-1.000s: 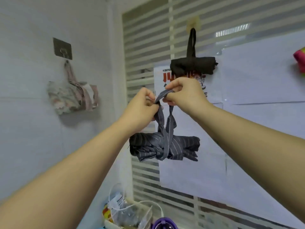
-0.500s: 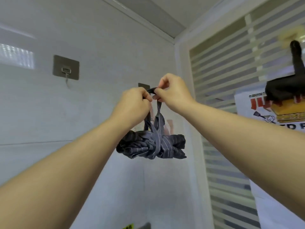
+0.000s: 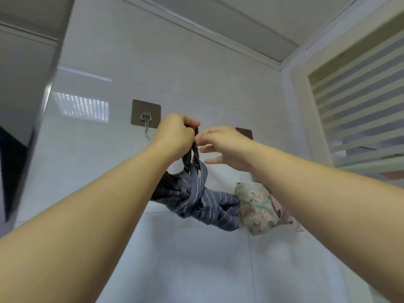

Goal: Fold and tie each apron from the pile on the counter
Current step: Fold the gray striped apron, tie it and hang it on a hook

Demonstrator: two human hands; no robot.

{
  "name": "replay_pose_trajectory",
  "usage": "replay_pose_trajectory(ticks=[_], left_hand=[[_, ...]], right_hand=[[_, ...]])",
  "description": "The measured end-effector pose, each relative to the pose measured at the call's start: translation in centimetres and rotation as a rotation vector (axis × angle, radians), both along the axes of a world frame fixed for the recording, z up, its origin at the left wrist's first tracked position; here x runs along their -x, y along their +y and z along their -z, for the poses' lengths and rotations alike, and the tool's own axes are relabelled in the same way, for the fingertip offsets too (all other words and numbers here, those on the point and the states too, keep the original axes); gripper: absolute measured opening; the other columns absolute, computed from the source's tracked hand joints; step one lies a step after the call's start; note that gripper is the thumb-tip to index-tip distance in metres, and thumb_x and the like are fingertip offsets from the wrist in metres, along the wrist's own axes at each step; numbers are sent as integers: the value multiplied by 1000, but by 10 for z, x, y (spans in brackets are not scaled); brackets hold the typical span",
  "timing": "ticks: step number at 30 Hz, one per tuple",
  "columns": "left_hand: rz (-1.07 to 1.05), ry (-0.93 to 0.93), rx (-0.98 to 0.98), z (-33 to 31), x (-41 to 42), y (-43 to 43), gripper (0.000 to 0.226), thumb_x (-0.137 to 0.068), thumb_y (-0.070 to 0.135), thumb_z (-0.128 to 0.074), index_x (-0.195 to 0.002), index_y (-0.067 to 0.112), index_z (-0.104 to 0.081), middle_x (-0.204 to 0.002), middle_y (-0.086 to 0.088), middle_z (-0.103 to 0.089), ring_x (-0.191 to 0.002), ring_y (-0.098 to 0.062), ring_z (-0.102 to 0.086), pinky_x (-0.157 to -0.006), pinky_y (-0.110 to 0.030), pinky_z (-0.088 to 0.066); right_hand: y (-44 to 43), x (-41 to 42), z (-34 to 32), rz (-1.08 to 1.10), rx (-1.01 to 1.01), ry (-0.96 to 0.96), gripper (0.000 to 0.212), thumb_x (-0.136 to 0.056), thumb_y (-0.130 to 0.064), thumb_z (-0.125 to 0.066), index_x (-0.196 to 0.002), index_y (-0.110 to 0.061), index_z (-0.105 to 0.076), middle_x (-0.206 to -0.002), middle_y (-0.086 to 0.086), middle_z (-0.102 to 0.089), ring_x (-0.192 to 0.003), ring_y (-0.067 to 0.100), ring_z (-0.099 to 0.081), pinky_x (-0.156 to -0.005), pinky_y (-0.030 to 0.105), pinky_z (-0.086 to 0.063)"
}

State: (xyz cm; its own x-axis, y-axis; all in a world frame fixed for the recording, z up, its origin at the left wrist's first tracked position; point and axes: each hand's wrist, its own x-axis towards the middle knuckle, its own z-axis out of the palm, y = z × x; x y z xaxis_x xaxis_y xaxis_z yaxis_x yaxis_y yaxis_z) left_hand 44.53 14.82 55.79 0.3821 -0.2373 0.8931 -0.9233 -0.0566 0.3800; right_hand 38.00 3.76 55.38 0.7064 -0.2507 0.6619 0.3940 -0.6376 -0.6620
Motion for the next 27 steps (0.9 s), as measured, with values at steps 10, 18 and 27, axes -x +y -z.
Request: replay_pose_trajectory(ticks=[10, 18, 27], left_hand=[[-502, -314, 93, -18, -41, 41, 30, -93, 6, -47, -117, 10, -66, -115, -12, -62, -79, -26, -54, -69, -32, -42], [-672, -197, -38, -11, -69, 54, 35, -92, 0, -48, -126, 4, -54, -120, -16, -45, -93, -37, -55, -83, -44, -48], [-550, -43, -176, 27, -65, 58, 14, -85, 14, -56, -81, 27, -54, -109, -4, -53, -90, -28, -56, -80, -40, -50]], right_hand=[[30, -44, -33, 281, 345, -305, 29, -90, -1, -58, -113, -13, -69, -90, 0, -61, -74, 13, -56, -70, 21, -46], [56, -79, -44, 332, 601, -204, 41, -91, 2, -51, -128, -15, -57, -112, 8, -57, -100, 21, -53, -83, 22, -41], [45, -85, -1, 176, 500, -96, 30, -87, 4, -53, -112, -11, -60, -82, 4, -60, -73, 16, -56, -64, 22, -45]])
